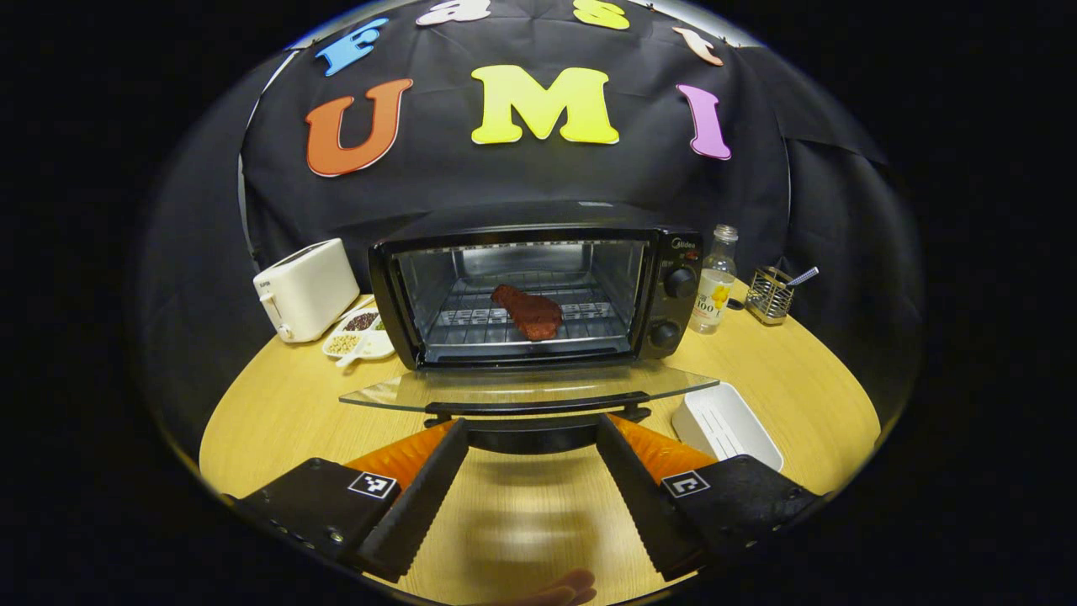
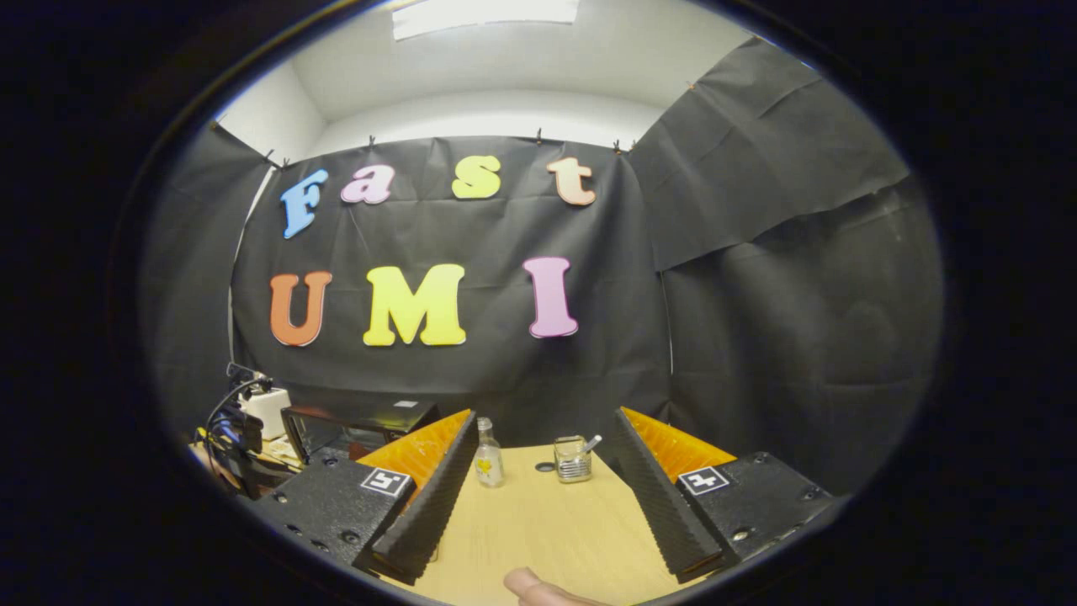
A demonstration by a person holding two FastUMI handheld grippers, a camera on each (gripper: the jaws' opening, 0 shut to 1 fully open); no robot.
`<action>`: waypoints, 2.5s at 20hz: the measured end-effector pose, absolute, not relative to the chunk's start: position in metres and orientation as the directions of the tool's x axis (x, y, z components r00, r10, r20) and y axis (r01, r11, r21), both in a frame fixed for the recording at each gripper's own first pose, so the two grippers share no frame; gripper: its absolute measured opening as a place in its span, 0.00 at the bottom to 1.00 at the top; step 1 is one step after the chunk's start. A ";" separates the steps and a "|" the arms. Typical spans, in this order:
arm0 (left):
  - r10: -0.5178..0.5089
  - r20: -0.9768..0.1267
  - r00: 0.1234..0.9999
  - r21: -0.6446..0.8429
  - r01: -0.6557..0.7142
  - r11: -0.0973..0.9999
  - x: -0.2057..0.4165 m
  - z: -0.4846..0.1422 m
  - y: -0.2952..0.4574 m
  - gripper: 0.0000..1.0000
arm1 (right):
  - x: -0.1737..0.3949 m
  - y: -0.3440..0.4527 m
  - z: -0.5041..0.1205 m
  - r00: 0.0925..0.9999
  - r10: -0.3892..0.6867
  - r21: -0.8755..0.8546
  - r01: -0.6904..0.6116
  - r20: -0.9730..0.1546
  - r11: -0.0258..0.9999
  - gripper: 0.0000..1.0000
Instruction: Open the electric oven with the left hand, put the food in, and close the electric oven.
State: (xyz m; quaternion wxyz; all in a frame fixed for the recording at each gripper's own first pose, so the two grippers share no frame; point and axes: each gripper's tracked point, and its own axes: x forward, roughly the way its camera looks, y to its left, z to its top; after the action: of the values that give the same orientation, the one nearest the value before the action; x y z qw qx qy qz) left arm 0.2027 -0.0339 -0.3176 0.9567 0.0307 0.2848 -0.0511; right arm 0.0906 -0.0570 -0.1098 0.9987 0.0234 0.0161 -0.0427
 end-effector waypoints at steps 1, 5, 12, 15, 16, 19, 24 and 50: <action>-0.080 -0.536 0.841 0.036 0.117 0.992 0.206 -0.312 -0.034 0.98 | 0.090 -0.057 -0.109 0.996 -0.086 0.045 0.088 -0.034 0.995 1.00; -0.078 -0.494 0.866 0.037 0.110 0.993 0.223 -0.296 -0.035 0.98 | 0.082 -0.063 -0.107 0.995 -0.101 0.044 0.102 -0.026 0.994 0.96; -0.046 -0.364 0.930 0.085 0.083 0.993 0.270 -0.262 -0.033 0.98 | 0.078 -0.062 -0.101 0.995 -0.099 0.044 0.100 -0.018 0.994 0.96; -0.042 -0.303 0.952 0.093 0.073 0.993 0.290 -0.245 -0.033 0.98 | 0.071 -0.057 -0.096 0.997 -0.076 0.041 0.076 -0.016 0.996 1.00; -0.054 -0.309 0.949 0.079 0.082 0.994 0.288 -0.242 -0.037 0.98 | 0.067 -0.054 -0.092 0.998 -0.063 0.043 0.064 -0.011 0.997 1.00; -0.034 -0.284 0.958 0.080 0.059 0.995 0.272 -0.217 -0.028 0.97 | 0.052 -0.044 -0.092 0.999 -0.027 0.038 0.028 -0.025 0.999 1.00; -0.016 -0.205 0.979 0.063 0.030 0.998 0.207 -0.161 -0.021 0.96 | 0.040 -0.024 -0.080 0.999 0.014 0.041 -0.013 -0.035 0.999 1.00; 0.033 -0.021 0.999 0.024 -0.033 0.999 -0.077 -0.064 -0.004 0.97 | -0.068 0.005 -0.060 0.996 0.087 0.014 -0.087 -0.021 0.996 1.00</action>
State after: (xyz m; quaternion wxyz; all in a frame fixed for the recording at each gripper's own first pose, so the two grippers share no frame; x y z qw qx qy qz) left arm -0.0772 -0.0040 -0.0643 0.9997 0.0120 0.0109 0.0164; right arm -0.0679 0.0047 -0.0602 0.9990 0.0067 0.0109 0.0435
